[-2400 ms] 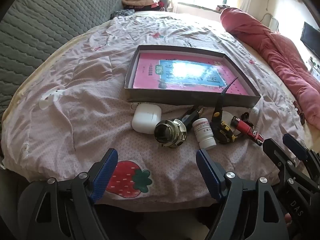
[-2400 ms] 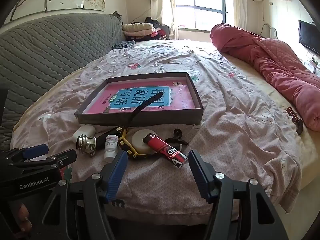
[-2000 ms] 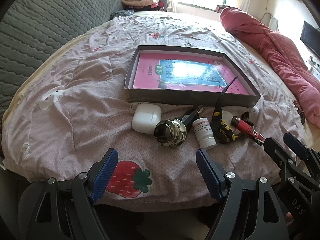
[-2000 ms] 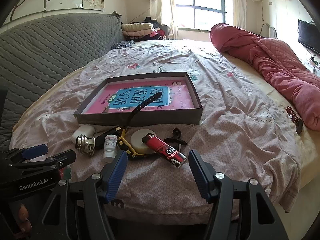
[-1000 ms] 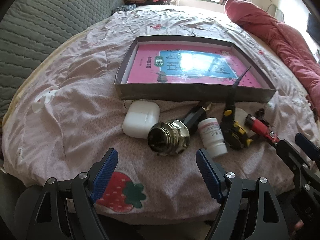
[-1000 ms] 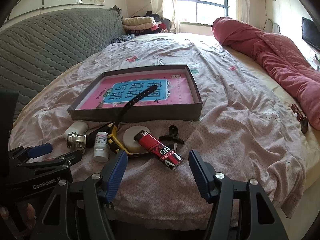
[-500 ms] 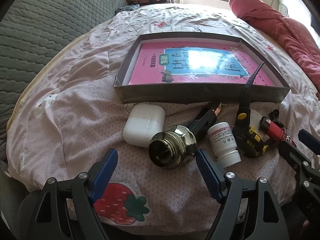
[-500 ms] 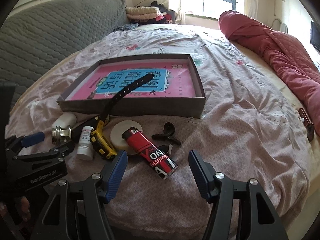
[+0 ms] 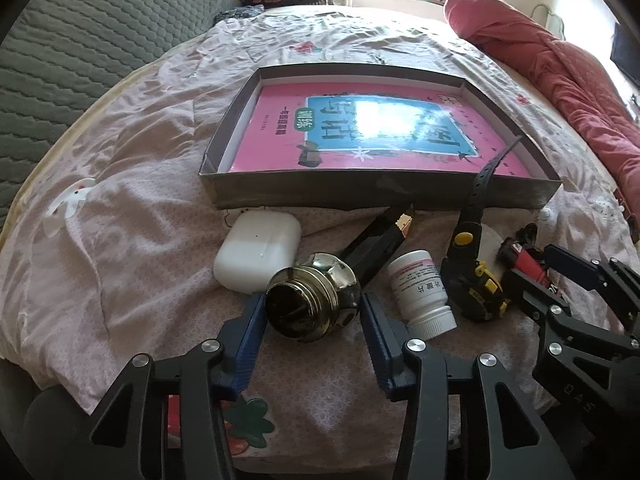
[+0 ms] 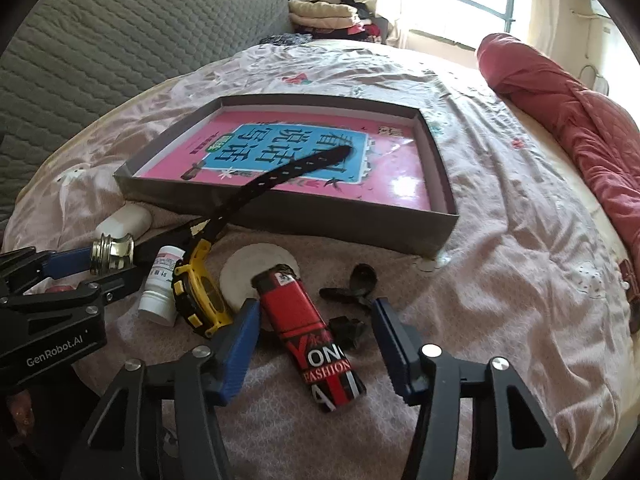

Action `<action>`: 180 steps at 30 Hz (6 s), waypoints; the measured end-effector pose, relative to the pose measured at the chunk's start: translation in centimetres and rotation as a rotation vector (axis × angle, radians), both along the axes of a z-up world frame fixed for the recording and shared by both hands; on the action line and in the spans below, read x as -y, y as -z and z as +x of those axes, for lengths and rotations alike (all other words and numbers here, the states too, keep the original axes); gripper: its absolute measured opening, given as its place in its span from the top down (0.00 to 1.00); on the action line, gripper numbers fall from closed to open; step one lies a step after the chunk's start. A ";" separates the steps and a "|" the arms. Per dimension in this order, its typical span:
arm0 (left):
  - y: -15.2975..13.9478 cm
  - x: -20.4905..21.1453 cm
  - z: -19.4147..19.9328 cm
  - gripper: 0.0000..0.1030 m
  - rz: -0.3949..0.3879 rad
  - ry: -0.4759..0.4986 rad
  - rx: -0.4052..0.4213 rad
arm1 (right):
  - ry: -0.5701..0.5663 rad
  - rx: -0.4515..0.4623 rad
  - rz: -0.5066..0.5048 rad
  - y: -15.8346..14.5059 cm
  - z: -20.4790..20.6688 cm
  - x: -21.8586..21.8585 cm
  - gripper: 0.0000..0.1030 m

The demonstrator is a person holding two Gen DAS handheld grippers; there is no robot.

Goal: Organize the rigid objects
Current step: 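Grasp the silver metal fitting with the left gripper while the right grasps the red lighter, then carry the fitting with the left gripper while the right carries the lighter into the gray tray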

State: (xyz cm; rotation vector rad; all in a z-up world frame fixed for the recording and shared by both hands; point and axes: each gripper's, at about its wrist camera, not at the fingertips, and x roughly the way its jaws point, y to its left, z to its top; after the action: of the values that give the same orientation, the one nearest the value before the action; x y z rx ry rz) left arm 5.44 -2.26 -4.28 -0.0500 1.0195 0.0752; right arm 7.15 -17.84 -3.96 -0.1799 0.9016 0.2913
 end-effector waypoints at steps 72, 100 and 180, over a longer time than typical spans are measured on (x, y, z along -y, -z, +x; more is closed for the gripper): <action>-4.8 -2.2 -0.1 0.53 -0.123 0.025 0.201 | 0.331 0.022 0.302 -1.2 2.3 8.1 0.69; -3.7 -2.8 0.8 0.53 -0.130 0.005 0.172 | 0.138 -0.099 0.362 1.3 6.6 8.5 0.52; -2.2 -3.3 11.6 0.52 -0.111 0.017 0.106 | 0.066 0.008 0.286 -0.9 13.3 4.9 0.89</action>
State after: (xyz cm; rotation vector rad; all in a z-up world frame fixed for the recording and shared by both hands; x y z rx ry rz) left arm 17.02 1.05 -2.07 -0.1453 0.9169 0.0002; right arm 20.46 -22.71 -3.01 0.1127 0.8463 0.3538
